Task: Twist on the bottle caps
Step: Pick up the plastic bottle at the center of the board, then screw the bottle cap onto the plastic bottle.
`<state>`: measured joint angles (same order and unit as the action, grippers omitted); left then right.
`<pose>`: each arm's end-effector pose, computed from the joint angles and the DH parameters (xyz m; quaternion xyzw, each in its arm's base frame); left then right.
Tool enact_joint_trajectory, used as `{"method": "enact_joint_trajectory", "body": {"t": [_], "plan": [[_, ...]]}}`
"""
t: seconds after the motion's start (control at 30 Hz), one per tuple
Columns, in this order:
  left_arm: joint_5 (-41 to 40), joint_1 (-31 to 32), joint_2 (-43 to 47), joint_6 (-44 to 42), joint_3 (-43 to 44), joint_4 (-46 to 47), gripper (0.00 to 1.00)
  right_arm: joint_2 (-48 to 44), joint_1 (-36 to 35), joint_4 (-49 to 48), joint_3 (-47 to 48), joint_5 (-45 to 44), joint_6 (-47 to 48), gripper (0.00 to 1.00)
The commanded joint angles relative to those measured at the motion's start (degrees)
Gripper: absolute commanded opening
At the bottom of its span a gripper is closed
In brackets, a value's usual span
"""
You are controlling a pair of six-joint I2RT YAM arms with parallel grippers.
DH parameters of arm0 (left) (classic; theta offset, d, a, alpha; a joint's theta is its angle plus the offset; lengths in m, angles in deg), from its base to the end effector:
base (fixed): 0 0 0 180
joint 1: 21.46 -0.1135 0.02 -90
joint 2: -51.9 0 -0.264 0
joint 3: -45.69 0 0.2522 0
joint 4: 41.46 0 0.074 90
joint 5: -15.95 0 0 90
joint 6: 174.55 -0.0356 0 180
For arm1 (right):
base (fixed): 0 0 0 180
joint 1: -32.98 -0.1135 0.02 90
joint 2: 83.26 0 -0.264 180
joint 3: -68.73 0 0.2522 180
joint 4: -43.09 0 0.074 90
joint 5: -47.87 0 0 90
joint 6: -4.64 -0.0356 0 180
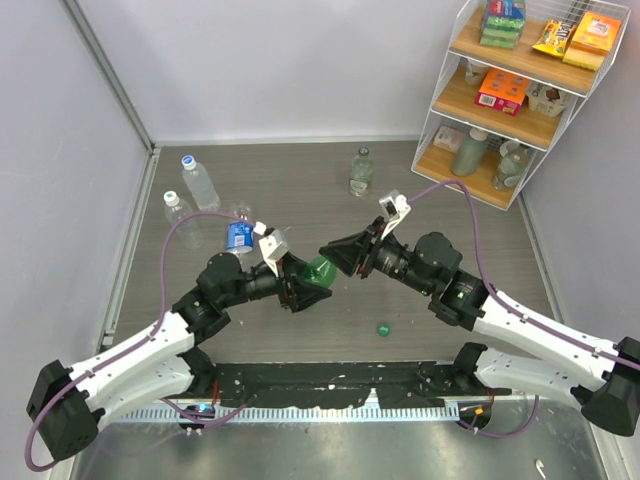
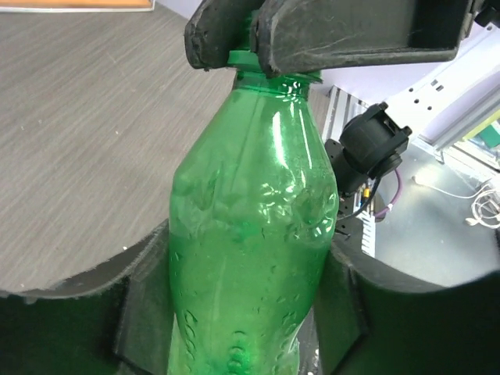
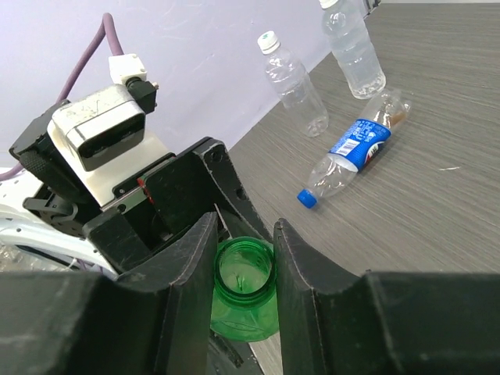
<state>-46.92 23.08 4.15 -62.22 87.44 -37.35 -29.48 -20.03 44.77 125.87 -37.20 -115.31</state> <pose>0.1304 -0.1511 0.2791 0.2946 0.6541 -0.5131 0.4712 0.1330 0.1817 0.3445 -0.1694 0.6758 0.4972 0.5171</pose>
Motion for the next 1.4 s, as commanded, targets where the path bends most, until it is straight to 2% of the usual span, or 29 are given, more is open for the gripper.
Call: {"method": "enact_joint_trajectory", "body": {"t": [0.0, 0.03, 0.07, 0.13, 0.17, 0.27, 0.37, 0.47, 0.53, 0.57, 0.6, 0.67, 0.77, 0.93, 1.03, 1.2, 1.37], "plan": [[-1.7, -0.7, 0.8, -0.1, 0.2, 6.7, 0.51, -3.2, -0.9, -0.9, -2.1, 1.2, -3.3, 0.07], [-1.8, -0.7, 1.2, -0.7, 0.2, 5.5, 0.46, -3.9, -0.9, -0.1, -2.1, 0.6, -2.6, 0.19], [-2.1, -0.6, 1.7, -1.3, 0.3, 4.5, 0.42, -4.2, -0.8, 2.1, -1.8, 0.3, -2.0, 0.21], [-2.3, -0.7, 2.7, -2.6, 0.0, 2.5, 0.39, -4.3, -0.9, 7.1, -0.5, -0.4, -0.3, 0.39], [-2.3, -0.7, 3.4, -3.2, -0.2, 1.7, 0.36, -4.2, -0.9, 9.4, 1.5, -2.2, 1.2, 0.56], [-3.4, -0.7, 6.2, -4.9, -1.4, -1.7, 0.35, -5.1, -0.9, 22.7, 5.0, -9.9, 2.1, 0.84], [-4.6, -0.7, 10.4, -6.9, -3.3, -4.7, 0.33, -8.2, -0.9, 29.2, 5.8, -19.0, -0.4, 0.86], [-3.7, -0.6, 14.4, -9.5, -6.5, -5.4, 0.34, -14.9, -0.8, 35.4, 3.3, -20.8, -4.4, 0.87], [-3.4, -0.7, 16.5, -10.1, -8.6, -5.7, 0.39, -16.7, -0.8, 40.6, 2.8, -19.9, -4.1, 0.87], [-4.0, -0.7, 17.3, -10.2, -9.3, -5.7, 0.4, -16.3, -0.8, 43.3, 4.2, -20.4, -5.5, 0.87], [-5.5, -0.7, 18.1, -9.9, -9.7, -5.4, 0.4, -14.3, -0.8, 50.0, 5.0, -22.1, -10.1, 0.87], [-7.8, -0.7, 19.0, -9.6, -10.0, -5.0, 0.39, -10.1, -0.9, 56.1, 6.9, -20.2, -12.8, 0.87], [-8.3, -0.7, 19.2, -12.0, -8.2, -9.2, 0.38, -3.1, -0.9, 60.9, 6.7, -20.7, -13.7, 0.88], [-8.8, -0.7, 16.9, -13.0, -7.0, -11.1, 0.36, 8.2, -0.9, 59.5, 3.8, -20.5, -12.1, 0.86], [-7.4, -0.6, 15.7, -12.9, -6.8, -10.8, 0.36, 11.0, -0.9, 57.3, 1.9, -21.8, -11.3, 0.83], [-6.8, -0.7, 14.9, -12.6, -7.2, -10.0, 0.36, 14.0, -0.8, 50.9, -4.3, -16.7, -14.3, 0.69], [-6.5, -0.7, 15.1, -12.0, -7.8, -9.0, 0.36, 17.6, -0.8, 50.1, -5.2, -13.9, -14.5, 0.59]]}}
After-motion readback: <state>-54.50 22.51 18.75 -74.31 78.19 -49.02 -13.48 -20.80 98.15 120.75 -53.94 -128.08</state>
